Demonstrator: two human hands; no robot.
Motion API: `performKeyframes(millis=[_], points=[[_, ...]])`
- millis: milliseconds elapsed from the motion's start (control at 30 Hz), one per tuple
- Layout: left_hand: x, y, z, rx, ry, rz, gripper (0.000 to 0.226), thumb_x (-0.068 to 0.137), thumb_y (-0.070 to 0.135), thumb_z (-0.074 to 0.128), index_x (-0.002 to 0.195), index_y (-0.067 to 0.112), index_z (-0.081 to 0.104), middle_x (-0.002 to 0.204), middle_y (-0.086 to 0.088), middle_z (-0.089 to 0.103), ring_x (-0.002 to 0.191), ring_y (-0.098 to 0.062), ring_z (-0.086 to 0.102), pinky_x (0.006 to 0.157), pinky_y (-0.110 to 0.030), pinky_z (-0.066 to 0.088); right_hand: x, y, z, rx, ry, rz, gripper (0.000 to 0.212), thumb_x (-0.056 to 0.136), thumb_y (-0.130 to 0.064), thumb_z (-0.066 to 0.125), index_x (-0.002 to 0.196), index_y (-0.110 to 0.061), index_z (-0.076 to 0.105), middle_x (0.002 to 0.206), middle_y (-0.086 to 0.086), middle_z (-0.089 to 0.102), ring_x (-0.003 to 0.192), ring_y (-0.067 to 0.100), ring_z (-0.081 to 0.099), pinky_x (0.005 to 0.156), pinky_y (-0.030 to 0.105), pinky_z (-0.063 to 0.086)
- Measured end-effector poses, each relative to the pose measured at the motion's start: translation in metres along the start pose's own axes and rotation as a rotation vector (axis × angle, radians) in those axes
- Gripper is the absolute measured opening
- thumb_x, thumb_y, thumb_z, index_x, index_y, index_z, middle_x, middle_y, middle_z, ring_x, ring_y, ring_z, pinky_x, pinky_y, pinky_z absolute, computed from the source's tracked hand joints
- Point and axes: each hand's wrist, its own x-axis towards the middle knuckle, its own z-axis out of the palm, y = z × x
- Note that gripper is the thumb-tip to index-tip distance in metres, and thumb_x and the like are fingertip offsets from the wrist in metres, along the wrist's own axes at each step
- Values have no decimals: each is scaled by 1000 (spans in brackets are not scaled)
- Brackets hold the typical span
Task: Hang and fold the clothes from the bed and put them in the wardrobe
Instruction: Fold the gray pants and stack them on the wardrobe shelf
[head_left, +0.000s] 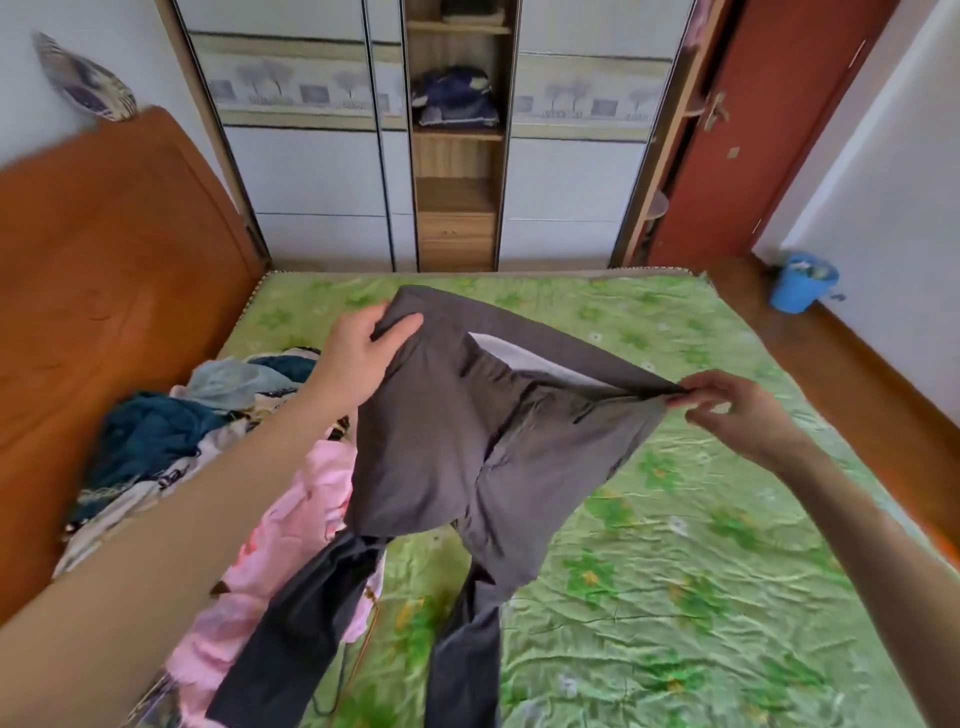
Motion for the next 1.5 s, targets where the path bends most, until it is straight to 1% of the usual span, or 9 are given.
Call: performKeyframes(millis=[167, 300, 400, 533, 667, 767, 1067, 1233, 1500], points=[[-1, 41, -5, -1, 72, 38, 18, 105, 26, 63, 89, 22, 70, 78, 15, 70, 74, 7, 60, 73, -29, 48, 10, -24, -40, -129, 102, -199, 15, 90, -21, 80, 93, -12, 69, 91, 9, 66, 81, 21, 59, 71, 29, 46], [5, 67, -11, -20, 139, 45, 28, 102, 28, 68, 103, 1, 74, 96, -12, 78, 87, -14, 72, 79, -39, 56, 20, -39, -70, 52, 84, -179, 15, 97, -17, 72, 94, -6, 62, 90, 7, 62, 78, 14, 56, 77, 25, 46], [14, 86, -16, -76, 139, 52, 27, 100, 24, 71, 112, 0, 74, 107, -10, 78, 91, -7, 72, 80, -22, 55, 22, -53, -92, 242, 213, -153, 14, 94, -14, 76, 93, -4, 65, 83, 8, 67, 69, 10, 62, 68, 30, 55], [34, 99, -20, -86, 144, 96, 69, 88, 61, 67, 102, -7, 68, 89, -6, 66, 83, -16, 59, 78, -36, 44, 26, -68, -126, 412, 346, -151, 21, 90, -33, 81, 92, -13, 76, 81, 9, 73, 75, 16, 63, 74, 37, 54], [56, 117, -15, -78, 153, 103, 61, 94, 64, 61, 91, 3, 68, 84, -4, 58, 78, -15, 53, 74, -34, 38, 29, -88, -162, 355, 425, -205, 27, 95, -37, 75, 91, -10, 75, 66, -6, 66, 59, 7, 52, 57, 25, 48], [78, 128, -9, -88, 169, 162, 74, 87, 75, 60, 88, 1, 66, 84, -3, 59, 79, -15, 54, 74, -36, 41, 36, -101, -188, 295, 457, -260, 26, 96, -37, 73, 92, -12, 74, 84, 5, 73, 74, 14, 60, 74, 37, 54], [89, 180, 23, -112, 387, 152, 57, 92, 50, 63, 72, -4, 59, 63, -16, 53, 63, -18, 42, 62, -34, 31, 45, -131, -214, 370, 565, -235, 14, 97, -30, 71, 85, -23, 72, 84, -2, 71, 78, 14, 63, 70, 26, 54], [69, 231, 64, -40, 384, 121, 54, 107, 19, 54, 56, 16, 34, 55, 2, 33, 52, -11, 30, 54, -33, 26, 40, -158, -197, 336, 607, -299, 14, 97, -22, 65, 94, -14, 75, 82, -3, 71, 68, 3, 58, 65, 24, 50], [38, 261, 138, -159, 157, 161, 44, 112, 28, 46, 71, 14, 45, 65, 2, 44, 61, -14, 41, 62, -36, 30, 5, -205, -120, 569, 399, -367, 21, 103, -20, 63, 102, -2, 74, 66, -10, 71, 59, 6, 68, 54, 26, 59]])
